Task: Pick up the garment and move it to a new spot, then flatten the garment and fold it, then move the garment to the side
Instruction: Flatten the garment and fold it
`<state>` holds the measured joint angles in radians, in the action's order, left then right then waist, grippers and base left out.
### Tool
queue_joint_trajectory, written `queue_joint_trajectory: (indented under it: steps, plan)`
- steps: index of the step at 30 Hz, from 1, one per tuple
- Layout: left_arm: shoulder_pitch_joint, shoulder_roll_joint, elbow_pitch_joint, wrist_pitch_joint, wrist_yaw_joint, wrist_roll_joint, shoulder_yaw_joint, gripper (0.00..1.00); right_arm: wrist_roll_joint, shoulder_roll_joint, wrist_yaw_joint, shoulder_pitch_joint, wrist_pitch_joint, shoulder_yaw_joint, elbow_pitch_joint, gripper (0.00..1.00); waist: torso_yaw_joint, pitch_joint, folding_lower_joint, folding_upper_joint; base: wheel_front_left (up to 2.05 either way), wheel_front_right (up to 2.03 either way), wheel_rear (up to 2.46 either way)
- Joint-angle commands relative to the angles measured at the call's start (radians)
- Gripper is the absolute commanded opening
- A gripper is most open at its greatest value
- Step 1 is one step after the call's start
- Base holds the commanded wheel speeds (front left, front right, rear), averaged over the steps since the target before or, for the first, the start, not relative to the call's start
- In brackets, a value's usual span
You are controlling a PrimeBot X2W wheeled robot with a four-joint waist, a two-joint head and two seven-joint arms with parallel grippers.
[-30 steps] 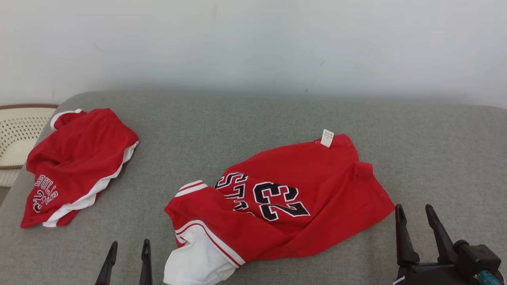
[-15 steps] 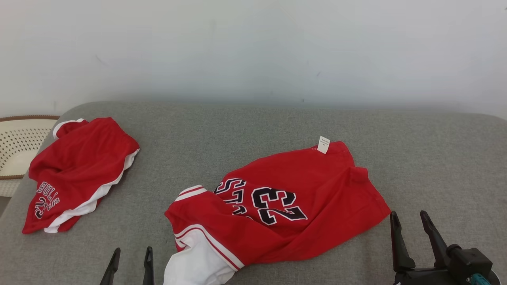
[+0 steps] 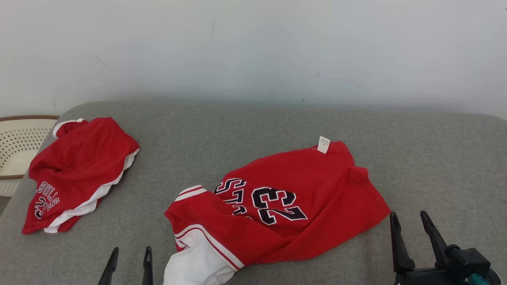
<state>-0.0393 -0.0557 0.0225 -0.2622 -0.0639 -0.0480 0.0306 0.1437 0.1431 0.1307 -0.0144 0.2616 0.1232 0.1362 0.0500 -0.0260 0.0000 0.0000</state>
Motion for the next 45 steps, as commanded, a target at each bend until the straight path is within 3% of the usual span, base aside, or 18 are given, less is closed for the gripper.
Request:
queue_joint_trajectory:
  steps: [1, 31, 39, 45]
  plan:
    - [-0.007, -0.005, -0.004, -0.004, -0.004, 0.010, -0.005, 1.00, -0.011, 0.001, 0.000, 0.002, 0.005, -0.003, -0.001, 1.00, -0.001, 0.000, 0.0000, 0.0000, 0.00, 0.00, 0.00]
    - [-0.006, -0.006, 0.004, -0.004, -0.008, 0.003, -0.005, 1.00, -0.037, -0.008, 0.000, -0.005, 0.005, -0.019, 0.021, 1.00, -0.003, -0.002, 0.0000, 0.0000, 0.00, 0.00, 0.00]
    - [-0.035, 0.001, 0.041, -0.004, 0.019, -0.061, 0.013, 1.00, -0.028, 0.001, 0.000, -0.020, 0.005, -0.010, 0.039, 1.00, -0.004, -0.002, 0.0000, 0.0000, 0.00, 0.00, 0.00]
    - [-0.023, 0.003, 0.149, -0.004, 0.045, -0.116, 0.044, 1.00, -0.023, 0.037, 0.000, -0.095, -0.009, 0.008, 0.142, 1.00, -0.007, 0.004, 0.0000, 0.0000, 0.00, 0.00, 0.00]
